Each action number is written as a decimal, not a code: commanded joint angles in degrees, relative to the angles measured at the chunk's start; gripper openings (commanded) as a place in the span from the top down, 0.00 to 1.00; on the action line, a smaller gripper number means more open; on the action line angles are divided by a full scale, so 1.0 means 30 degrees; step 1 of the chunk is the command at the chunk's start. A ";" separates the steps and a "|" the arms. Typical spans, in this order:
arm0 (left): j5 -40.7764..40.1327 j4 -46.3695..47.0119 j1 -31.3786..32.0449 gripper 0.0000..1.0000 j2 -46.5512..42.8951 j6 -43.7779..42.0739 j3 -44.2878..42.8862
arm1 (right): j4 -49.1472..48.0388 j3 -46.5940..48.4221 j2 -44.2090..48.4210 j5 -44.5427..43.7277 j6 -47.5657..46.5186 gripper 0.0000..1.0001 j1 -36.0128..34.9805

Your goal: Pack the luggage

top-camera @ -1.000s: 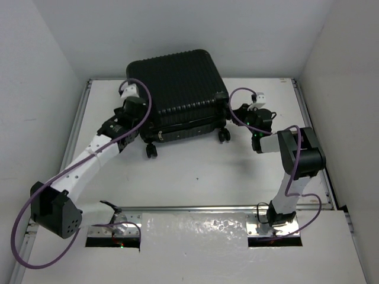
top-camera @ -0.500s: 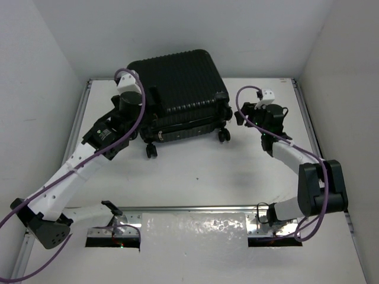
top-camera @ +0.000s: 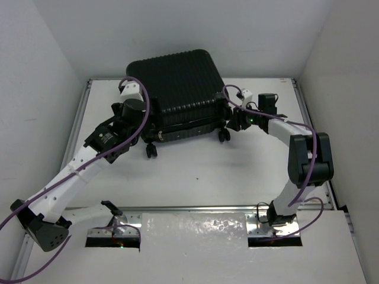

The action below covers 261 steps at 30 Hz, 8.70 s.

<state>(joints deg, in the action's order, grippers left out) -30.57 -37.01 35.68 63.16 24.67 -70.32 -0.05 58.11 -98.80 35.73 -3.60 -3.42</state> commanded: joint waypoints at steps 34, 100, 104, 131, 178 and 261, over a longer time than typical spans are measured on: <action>0.0989 0.1848 -0.0029 0.00 0.0538 -0.0663 0.2260 | -0.4669 0.2250 -0.2044 -0.4577 0.1930 1.00 0.0231; -0.8180 -0.3161 0.3897 0.00 -0.0596 0.2533 -0.1375 | -0.8244 0.3423 -0.3448 -1.1792 0.7468 1.00 -1.6320; -0.7156 -0.2924 0.3868 0.00 -0.2740 0.0978 -0.1197 | -0.8768 0.3396 -0.4156 -1.1206 0.7994 0.95 -1.6291; -0.7382 -0.9224 0.2964 0.00 0.0131 0.0414 -0.1865 | -0.1530 0.3751 -0.1576 -0.9331 1.0865 0.31 -1.3743; 1.8685 0.7241 -1.9600 0.07 -0.2710 0.0949 1.1430 | -1.0354 0.8028 -0.9228 -0.6463 1.4473 0.47 -0.9495; 1.6957 0.8237 -1.3124 1.00 -0.0691 0.0391 0.9936 | -1.1149 0.7638 -0.8896 -0.7720 1.4121 1.00 -0.9263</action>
<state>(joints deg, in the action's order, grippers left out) 23.46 -13.85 -3.40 61.91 26.00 -41.12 -33.23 75.31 -123.70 21.06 40.69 -38.20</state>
